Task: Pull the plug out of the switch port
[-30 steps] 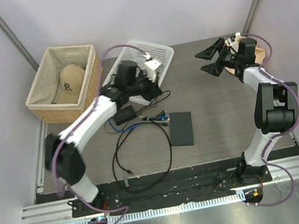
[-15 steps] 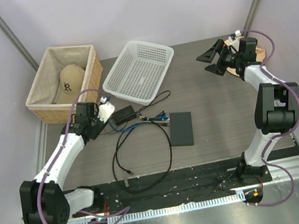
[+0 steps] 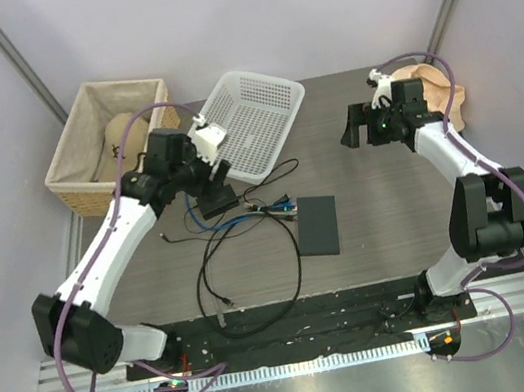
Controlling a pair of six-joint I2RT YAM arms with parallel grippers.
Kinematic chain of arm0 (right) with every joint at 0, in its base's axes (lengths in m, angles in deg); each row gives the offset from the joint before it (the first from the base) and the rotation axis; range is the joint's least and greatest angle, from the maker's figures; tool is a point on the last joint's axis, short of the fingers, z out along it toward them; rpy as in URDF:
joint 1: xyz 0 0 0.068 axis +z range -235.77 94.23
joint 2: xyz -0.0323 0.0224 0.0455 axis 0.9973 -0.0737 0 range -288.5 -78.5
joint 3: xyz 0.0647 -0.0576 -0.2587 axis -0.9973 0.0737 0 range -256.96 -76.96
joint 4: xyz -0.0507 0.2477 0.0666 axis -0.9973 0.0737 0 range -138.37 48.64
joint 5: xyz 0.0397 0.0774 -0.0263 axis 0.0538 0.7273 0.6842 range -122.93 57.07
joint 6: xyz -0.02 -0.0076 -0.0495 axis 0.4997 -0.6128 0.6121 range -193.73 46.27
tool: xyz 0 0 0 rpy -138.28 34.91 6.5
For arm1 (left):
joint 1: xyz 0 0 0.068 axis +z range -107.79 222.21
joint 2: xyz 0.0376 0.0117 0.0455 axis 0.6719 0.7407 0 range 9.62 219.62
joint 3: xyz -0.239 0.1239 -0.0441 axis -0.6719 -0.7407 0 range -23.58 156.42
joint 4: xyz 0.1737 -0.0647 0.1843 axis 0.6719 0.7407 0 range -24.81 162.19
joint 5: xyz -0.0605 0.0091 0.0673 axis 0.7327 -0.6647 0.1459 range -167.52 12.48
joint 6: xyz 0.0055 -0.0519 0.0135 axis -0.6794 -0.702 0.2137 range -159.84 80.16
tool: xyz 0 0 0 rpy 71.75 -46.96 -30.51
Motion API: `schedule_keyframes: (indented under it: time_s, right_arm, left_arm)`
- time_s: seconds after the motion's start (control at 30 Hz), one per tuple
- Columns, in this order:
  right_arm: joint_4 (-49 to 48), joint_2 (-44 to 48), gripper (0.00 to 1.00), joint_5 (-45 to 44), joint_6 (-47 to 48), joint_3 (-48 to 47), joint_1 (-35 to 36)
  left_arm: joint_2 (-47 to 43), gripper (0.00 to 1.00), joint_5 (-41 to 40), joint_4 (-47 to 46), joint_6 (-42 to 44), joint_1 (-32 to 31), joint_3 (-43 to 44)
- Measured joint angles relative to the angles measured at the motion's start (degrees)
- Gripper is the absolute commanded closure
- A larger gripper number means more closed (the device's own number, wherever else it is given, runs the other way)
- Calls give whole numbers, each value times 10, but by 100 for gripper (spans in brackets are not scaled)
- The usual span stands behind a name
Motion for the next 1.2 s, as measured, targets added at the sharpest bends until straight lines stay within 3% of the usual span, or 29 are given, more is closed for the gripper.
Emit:
schedule_keyframes:
  time_s: [0.07,0.27,0.5,0.6,0.8,1.0,1.2]
  right_arm:
    - [21,27,10,2,39,8,19]
    - [71,65,16,62,132,23,57]
    - [107,163,23,87,283,158,208]
    - [124,181,29,96,336,182,238]
    - [115,150,33,99,383,183,295]
    - [89,92,39,104,403,171,338]
    - [61,30,46,105,405,135,378]
  left_arm:
    - [32,27,16,-4,-26,-18,2]
    - [111,30,108,-12,-89,-34,-2]
    - [220,42,264,-70,-142,-83,3]
    - [283,43,297,-99,-163,-88,17]
    - [353,44,288,-162,-195,-89,23]
    - [343,43,259,-192,-207,-83,16]
    - [294,41,265,-191,-227,-34,-18]
